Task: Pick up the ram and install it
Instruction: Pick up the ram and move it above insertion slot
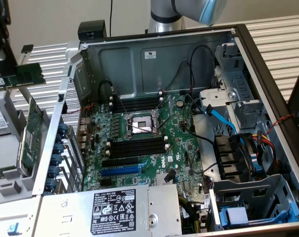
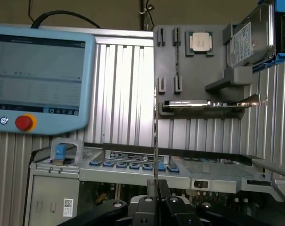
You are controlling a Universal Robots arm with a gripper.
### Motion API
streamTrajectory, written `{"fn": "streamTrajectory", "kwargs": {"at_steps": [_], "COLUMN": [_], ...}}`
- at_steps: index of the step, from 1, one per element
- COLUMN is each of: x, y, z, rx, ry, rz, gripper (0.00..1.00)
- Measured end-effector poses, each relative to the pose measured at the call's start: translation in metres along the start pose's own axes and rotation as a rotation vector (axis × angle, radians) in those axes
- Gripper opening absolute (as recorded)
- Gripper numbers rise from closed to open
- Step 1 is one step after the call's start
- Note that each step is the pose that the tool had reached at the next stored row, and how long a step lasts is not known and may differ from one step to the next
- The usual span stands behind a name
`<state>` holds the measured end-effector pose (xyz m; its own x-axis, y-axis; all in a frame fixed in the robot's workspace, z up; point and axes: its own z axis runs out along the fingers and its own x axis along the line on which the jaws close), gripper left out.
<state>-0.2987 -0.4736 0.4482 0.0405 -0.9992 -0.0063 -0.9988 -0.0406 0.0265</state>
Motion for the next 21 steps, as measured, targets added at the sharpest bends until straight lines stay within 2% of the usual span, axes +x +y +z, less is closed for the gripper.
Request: {"fn": "streamTrajectory", "kwargs": {"at_steps": [18, 21], "x": [0.001, -0.003], "y": [-0.0817, -0.0933], "z": [-0.0025, -0.0025], "rx": [-0.0003, -0.0004], "ry": [0.0000, 0.0004], "rz": [0.000, 0.000], "gripper": [0.13, 0.13]}}
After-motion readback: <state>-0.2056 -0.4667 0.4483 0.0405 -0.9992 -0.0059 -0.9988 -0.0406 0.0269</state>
